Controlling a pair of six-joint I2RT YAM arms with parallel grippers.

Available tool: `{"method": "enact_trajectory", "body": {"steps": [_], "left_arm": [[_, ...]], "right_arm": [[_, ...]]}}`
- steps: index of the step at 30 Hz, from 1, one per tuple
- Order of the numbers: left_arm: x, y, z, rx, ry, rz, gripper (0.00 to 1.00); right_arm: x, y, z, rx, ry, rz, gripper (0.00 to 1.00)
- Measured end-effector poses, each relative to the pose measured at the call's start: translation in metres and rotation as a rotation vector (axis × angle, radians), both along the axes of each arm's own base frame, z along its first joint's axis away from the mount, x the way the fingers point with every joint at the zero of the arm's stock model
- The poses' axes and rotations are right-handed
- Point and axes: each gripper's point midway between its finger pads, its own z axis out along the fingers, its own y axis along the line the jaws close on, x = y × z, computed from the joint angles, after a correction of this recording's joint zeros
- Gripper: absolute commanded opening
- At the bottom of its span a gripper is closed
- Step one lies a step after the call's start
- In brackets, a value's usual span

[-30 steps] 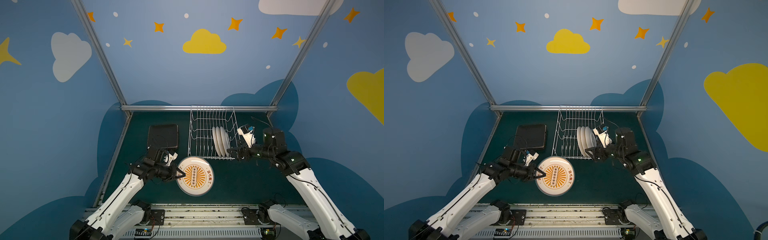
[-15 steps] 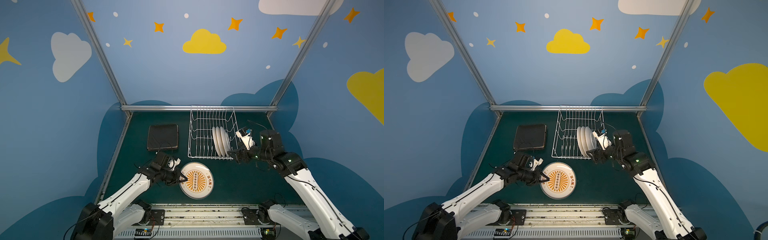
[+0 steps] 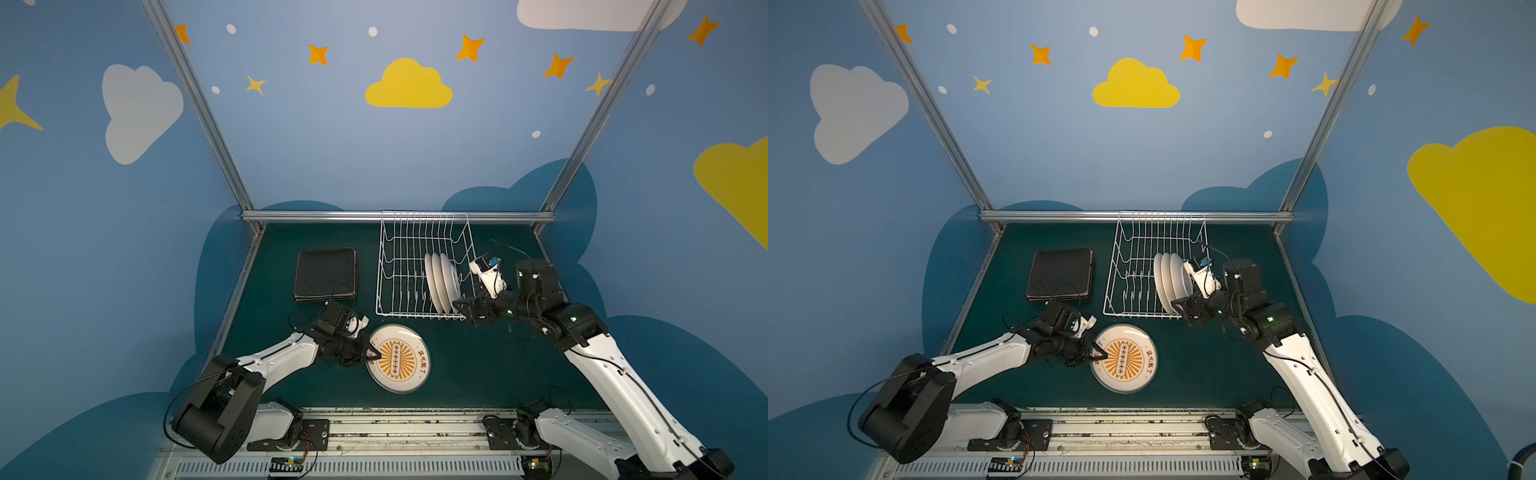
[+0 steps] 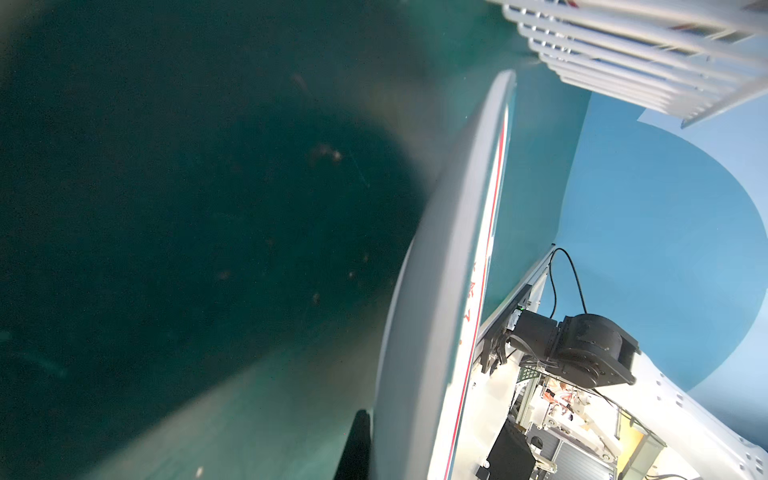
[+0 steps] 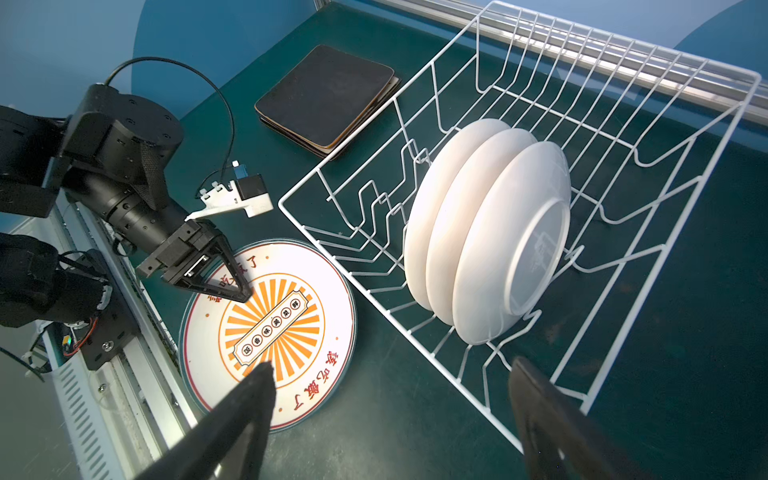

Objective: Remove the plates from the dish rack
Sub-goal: 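Lower the printed plate onto the table and open the left gripper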

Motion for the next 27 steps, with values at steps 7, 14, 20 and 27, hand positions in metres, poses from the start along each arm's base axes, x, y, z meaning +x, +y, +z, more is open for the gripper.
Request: {"method": "enact_trajectory", "body": {"steps": [7, 14, 20, 27], "left_arm": [[0.008, -0.006, -0.016, -0.023, 0.019, 0.018, 0.1], [0.012, -0.011, -0.021, -0.041, 0.038, 0.024, 0.26], [0.014, -0.011, -0.023, -0.03, 0.049, 0.031, 0.46], [0.019, -0.009, -0.023, 0.002, 0.051, 0.045, 0.58]], "right_arm": [[0.005, 0.003, 0.003, 0.01, -0.02, 0.0, 0.88], [0.009, 0.003, 0.0, 0.005, -0.016, -0.004, 0.88], [0.011, 0.004, 0.003, 0.01, -0.027, -0.008, 0.88], [0.014, 0.005, 0.001, 0.01, -0.024, -0.008, 0.88]]}}
